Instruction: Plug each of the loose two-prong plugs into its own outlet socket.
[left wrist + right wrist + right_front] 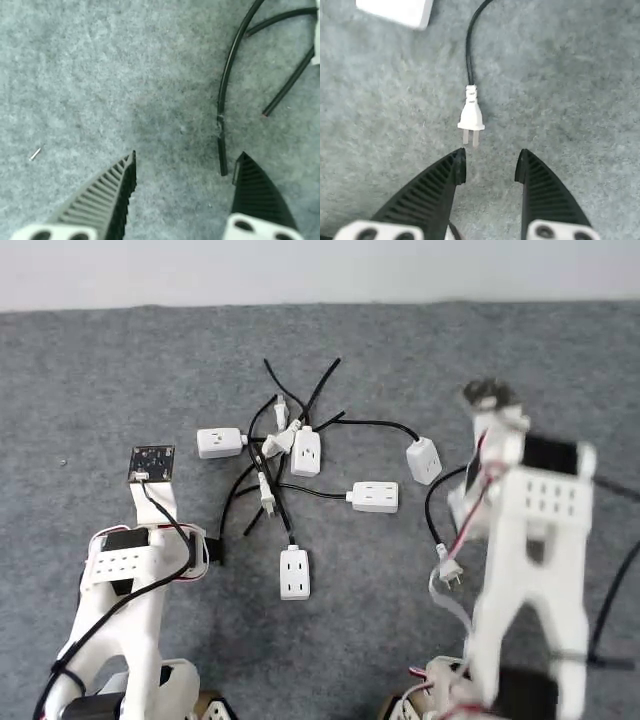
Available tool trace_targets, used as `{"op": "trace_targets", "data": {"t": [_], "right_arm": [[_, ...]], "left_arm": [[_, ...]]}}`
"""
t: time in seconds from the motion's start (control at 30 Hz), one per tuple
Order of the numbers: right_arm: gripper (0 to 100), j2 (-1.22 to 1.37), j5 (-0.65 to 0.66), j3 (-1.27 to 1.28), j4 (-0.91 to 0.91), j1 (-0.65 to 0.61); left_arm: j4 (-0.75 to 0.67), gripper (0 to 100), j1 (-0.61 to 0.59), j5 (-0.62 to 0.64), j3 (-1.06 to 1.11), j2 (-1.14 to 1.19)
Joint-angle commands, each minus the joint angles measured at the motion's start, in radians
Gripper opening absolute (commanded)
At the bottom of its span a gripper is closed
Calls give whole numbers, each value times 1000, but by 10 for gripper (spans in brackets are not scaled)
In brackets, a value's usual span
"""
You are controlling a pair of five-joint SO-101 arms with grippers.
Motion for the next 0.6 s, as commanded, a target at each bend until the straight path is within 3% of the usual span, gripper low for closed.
{"op": "trace_targets", "data": {"t": [0.0,0.2,0.43,0.57], "right_arm": [[165,-165,91,258,-153,2],[165,-111,117,394,-302,-8],[165,111,115,391,-489,-119],[165,200,54,374,-565,-153]], "left_arm": [[-25,297,0,-12,-30,-6],[-25,297,2,-9,-30,-8],[-26,297,2,-8,-30,-8],[-26,297,0,-8,-30,-8]]}}
